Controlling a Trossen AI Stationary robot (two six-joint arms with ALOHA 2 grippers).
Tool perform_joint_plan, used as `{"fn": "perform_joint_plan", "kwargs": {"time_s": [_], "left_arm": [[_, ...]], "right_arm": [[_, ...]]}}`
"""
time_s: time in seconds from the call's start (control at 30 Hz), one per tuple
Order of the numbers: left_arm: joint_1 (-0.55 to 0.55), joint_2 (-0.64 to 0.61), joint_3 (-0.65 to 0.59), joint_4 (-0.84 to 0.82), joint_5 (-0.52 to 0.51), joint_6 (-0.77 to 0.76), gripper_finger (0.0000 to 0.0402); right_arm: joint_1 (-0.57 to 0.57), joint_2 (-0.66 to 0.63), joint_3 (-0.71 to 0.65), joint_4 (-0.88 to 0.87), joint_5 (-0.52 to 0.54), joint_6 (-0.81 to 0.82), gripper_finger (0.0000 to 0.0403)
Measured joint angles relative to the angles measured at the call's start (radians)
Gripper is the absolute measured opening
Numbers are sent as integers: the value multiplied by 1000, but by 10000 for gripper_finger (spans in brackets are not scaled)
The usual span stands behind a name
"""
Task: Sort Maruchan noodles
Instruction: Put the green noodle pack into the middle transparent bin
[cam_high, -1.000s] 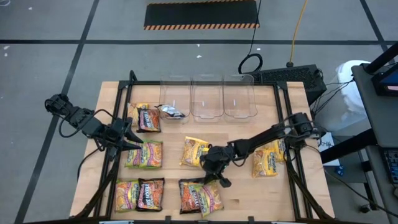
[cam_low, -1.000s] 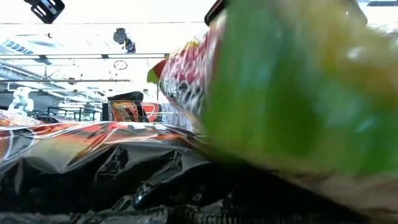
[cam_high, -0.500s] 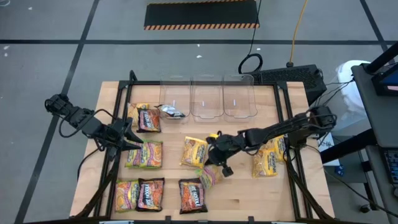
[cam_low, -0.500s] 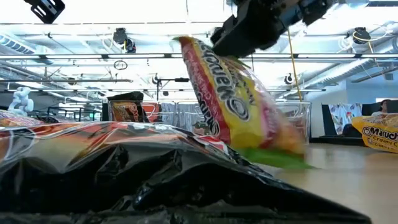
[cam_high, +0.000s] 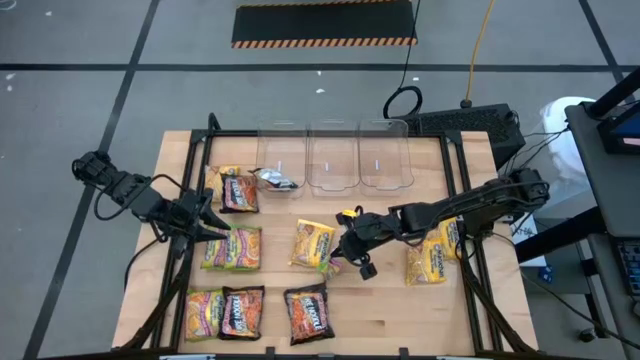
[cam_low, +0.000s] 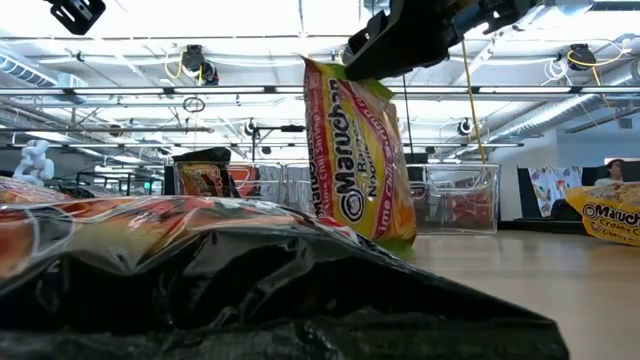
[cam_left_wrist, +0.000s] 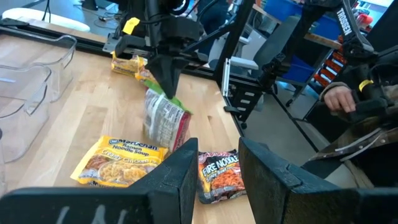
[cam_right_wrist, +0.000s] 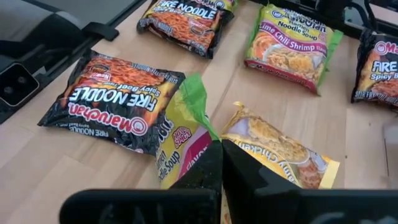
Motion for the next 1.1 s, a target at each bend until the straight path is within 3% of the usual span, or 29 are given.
{"fn": "perform_joint_plan", "kwargs": {"time_s": [0.33, 1.1], "left_arm": [[0, 0, 0, 1, 0, 0, 122], [0, 40, 0, 5, 0, 8, 122]], "right_arm": [[-21, -17, 0, -4, 1, -26, 0], [-167, -243, 0, -65, 77, -182, 0]]}}
